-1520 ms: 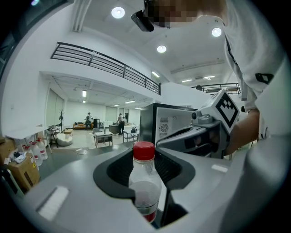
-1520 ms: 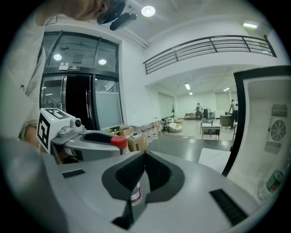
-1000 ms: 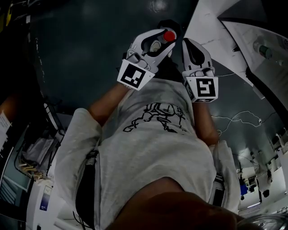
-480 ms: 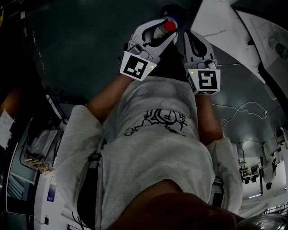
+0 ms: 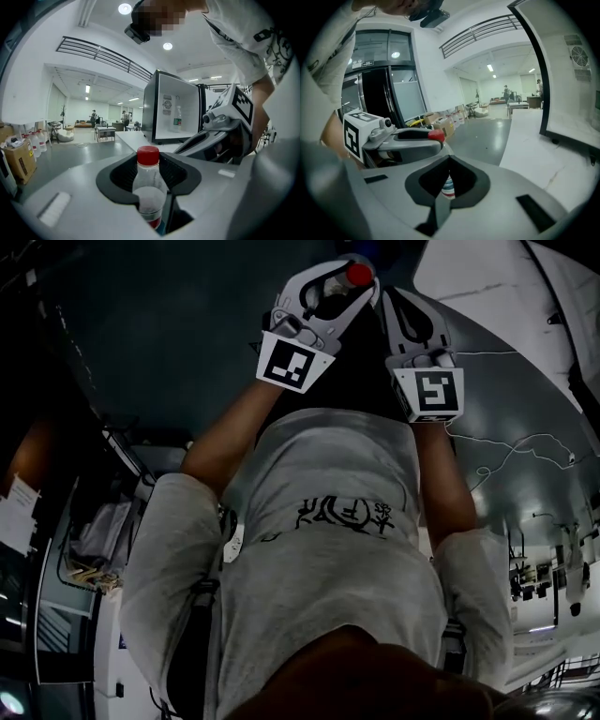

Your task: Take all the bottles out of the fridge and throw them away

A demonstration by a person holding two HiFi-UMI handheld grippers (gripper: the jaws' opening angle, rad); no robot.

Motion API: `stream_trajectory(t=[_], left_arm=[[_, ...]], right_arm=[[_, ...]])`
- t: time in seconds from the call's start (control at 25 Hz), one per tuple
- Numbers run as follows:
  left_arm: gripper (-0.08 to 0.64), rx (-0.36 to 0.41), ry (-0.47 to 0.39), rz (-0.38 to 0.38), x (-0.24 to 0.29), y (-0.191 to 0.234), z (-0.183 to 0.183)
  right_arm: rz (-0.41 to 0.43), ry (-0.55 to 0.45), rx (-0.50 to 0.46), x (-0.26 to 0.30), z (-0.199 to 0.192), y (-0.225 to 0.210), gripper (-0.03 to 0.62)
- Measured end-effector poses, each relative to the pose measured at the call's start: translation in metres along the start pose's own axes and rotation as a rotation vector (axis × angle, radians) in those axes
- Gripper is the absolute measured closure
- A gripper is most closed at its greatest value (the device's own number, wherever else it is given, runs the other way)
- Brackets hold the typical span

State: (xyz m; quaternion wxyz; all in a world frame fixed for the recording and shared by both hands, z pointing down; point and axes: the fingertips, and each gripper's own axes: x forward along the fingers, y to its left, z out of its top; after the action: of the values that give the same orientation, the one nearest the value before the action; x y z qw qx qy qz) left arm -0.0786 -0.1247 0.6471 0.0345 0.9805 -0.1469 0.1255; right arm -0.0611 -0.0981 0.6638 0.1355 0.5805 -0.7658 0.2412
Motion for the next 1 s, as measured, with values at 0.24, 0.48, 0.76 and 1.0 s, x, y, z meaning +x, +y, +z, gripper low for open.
stream_trajectory(t=[0.24, 0.48, 0.76, 1.0], left_arm=[[0.410, 0.031, 0.027, -0.035, 0.014, -0.015, -0.044], [0.410, 0.017, 0.025, -0.055, 0.030, -0.018, -0.080], [0.408, 0.008, 0.034, -0.044, 0.048, -0.008, -0.121], [0.408, -0.011, 0.051, -0.032, 0.061, -0.004, -0.156]], right_arm=[[-0.038, 0.002, 0.019, 0.019, -0.038, -0.012, 0.583], [-0.074, 0.027, 0.024, 0.037, -0.079, -0.024, 0.583], [-0.120, 0.034, 0.038, 0.053, -0.115, -0.036, 0.583], [-0.140, 0.022, 0.048, 0.063, -0.134, -0.046, 0.583]])
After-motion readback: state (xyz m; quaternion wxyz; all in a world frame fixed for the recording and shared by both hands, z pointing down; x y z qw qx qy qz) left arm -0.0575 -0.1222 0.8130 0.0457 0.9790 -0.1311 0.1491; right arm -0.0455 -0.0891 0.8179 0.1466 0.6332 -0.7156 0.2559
